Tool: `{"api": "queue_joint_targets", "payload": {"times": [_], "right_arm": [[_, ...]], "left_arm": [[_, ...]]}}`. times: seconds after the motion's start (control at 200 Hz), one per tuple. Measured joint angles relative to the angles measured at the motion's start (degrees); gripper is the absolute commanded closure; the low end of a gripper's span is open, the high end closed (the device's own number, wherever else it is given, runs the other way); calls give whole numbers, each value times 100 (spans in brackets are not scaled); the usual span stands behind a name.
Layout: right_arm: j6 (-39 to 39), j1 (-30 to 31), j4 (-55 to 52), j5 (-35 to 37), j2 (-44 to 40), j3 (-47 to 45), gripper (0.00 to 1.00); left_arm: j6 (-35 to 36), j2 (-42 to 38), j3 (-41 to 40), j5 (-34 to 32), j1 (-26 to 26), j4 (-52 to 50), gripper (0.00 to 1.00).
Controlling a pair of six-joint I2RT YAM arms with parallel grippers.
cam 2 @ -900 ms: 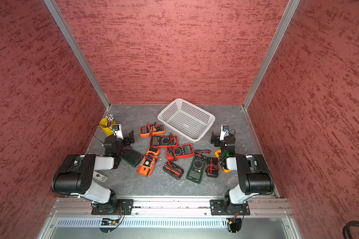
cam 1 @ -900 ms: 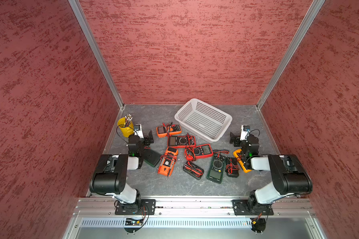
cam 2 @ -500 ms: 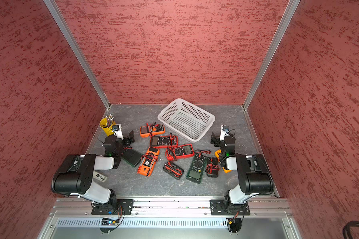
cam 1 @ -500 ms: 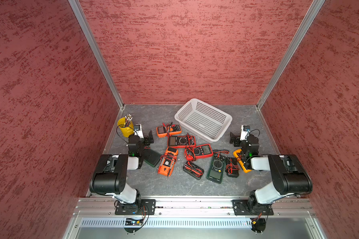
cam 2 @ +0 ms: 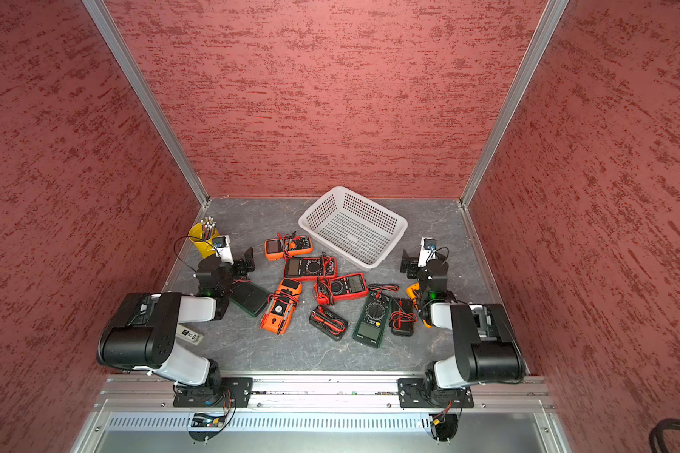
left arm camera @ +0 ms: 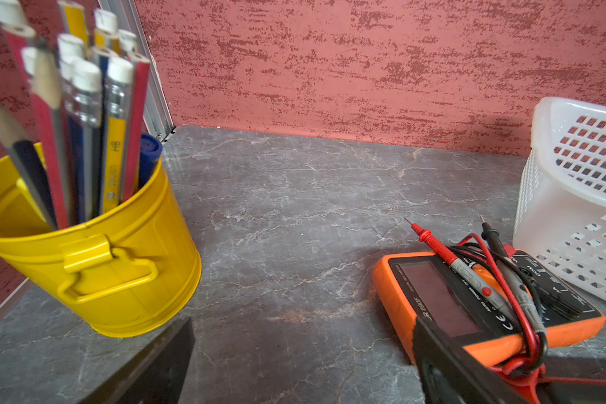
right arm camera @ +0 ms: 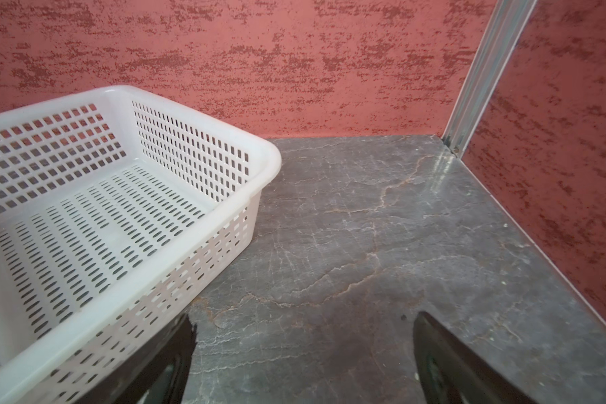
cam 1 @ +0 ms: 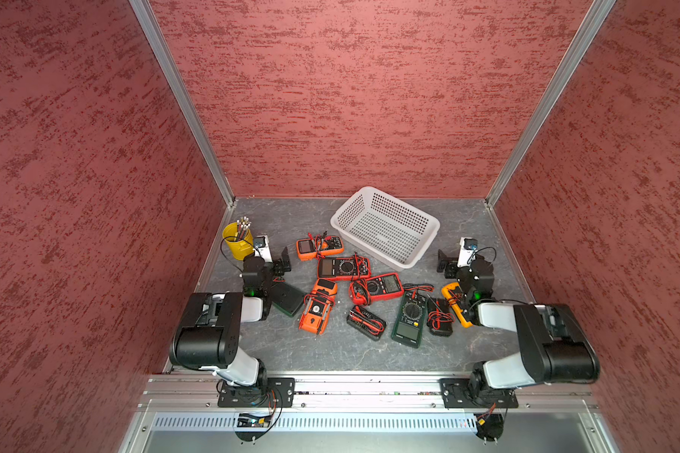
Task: Put the multimeter into the basket
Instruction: Pick up the multimeter from the center of the board.
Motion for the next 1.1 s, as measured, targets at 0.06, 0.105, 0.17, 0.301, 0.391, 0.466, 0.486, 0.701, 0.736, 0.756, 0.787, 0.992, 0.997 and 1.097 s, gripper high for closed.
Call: {"api": "queue_joint_targets", "payload": {"times": [0.06,0.105,0.17,0.301,0.391,0.466,0.486,0.701,0.736,0.756,0.787,0.992,0.997,1.097], "right_arm": [[55,0,-323,118,-463,9,1],[127,0,-627,199,-850,26,1],[238,0,-1193,306,-1390,120,1],[627,0,-2669,564,-2284,557,1],[1043,0,-3836,748,-2782,953,1],[1388,0,-4745,791,-3027,1274,1],[1488,0,-4992,791,-3060,1351,1],[2396,0,-7219,688,-2940,1665,1],[2509,0,-7525,636,-2855,1663,1],[2553,0,-7665,610,-2813,1663,1],[2629,0,-7890,546,-2739,1661,1],[2889,0,-8695,227,-2363,1633,1],[2889,0,-8701,223,-2356,1633,1],[2955,0,-8780,118,-1989,1631,1]], "left_arm": [[-20,-264,46,-28,0,-404,0],[-39,-457,125,-52,0,-658,0],[-66,-726,260,-81,0,-964,0],[-114,-1298,326,-127,-7,-1436,0],[-168,-1703,352,-212,-74,-1899,0],[-192,-2046,376,-326,-236,-2258,0],[-195,-2155,382,-361,-313,-2361,0],[-271,-3088,529,-748,-1292,-3202,0],[-299,-3176,570,-787,-1419,-3316,0],[-310,-3220,597,-811,-1488,-3383,0],[-343,-3272,645,-841,-1567,-3493,0],[-629,-3379,774,-911,-1672,-4013,0],[-638,-3379,774,-914,-1672,-4022,0],[-710,-3379,774,-914,-1676,-4199,0]]}}
